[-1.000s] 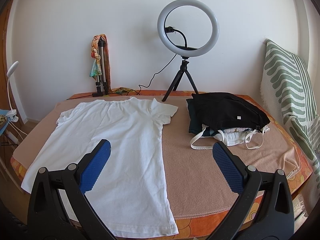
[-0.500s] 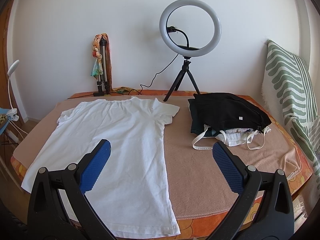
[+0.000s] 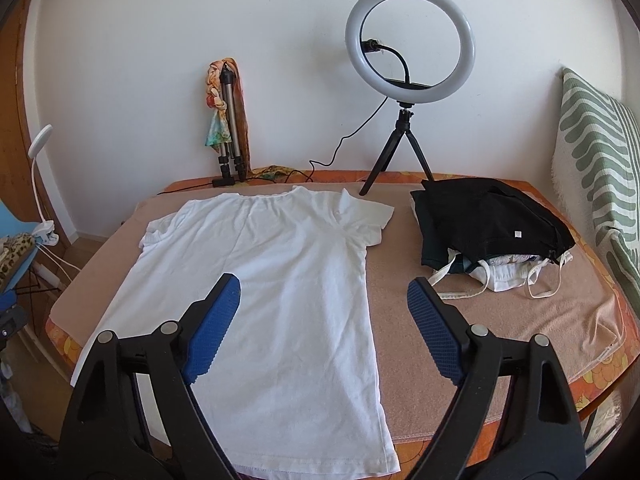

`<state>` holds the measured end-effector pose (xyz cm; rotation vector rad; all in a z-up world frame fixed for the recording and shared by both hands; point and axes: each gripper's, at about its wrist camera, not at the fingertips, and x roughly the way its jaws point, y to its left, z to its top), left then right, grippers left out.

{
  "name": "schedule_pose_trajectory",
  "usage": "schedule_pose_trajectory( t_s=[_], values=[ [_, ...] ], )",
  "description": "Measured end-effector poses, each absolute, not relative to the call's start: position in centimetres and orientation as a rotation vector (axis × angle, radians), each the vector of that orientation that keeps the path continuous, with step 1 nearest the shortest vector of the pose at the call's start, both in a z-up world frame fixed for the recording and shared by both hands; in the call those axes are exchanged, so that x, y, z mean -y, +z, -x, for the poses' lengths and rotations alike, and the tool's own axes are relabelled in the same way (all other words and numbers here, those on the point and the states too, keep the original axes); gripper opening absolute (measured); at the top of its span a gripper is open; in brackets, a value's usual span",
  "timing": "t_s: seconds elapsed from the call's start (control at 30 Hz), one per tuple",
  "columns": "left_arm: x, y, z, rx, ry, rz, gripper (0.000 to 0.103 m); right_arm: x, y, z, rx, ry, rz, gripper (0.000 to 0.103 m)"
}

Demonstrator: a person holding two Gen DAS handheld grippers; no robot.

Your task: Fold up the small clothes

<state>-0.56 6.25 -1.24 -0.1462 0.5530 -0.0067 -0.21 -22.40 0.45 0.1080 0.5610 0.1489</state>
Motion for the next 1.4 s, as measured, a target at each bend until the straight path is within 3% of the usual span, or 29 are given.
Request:
schedule_pose_trajectory(
  t_s=[0.13,0.17,0.43,0.57,0.77,0.97,1.23,1.4],
  values=[
    [-9.0,-2.8,0.8,-0.603,0.029,0.195,0.099,20.4,1.5,-1.2,-0.593,0.225,-0.109,0.081],
    [-9.7,-3.3,0.9,-0.62,0.032,0.219,0.094,19.7,1.9,-1.6,-0.595,0.241,-0.099,0.08],
    [-13.1,-8.3,1.4,-0.78,0.019,0.421,0.082,13.0,5.3,-6.6,-0.649,0.383,-0.053,0.08],
    [-13.7,-10.9,1.0,-0.863,-0.004,0.512,0.06,8.1,6.5,-9.9,-0.724,0.478,-0.023,0.074],
    [-14.4,-12.8,0.6,-0.918,-0.026,0.58,0.058,0.3,6.4,-15.6,-0.878,0.598,-0.04,0.071],
    [-15.1,-13.8,0.1,-0.938,-0.038,0.613,0.057,-7.4,3.8,-21.9,-1.035,0.629,-0.067,0.06],
    [-15.3,-14.9,-0.5,-0.968,-0.074,0.668,0.051,-15.5,-1.3,-28.5,-1.118,0.608,-0.054,0.057],
    [-15.0,-15.4,-0.7,-0.976,-0.1,0.678,0.047,-19.8,-5.1,-31.5,-1.147,0.582,-0.01,0.047]
  ],
)
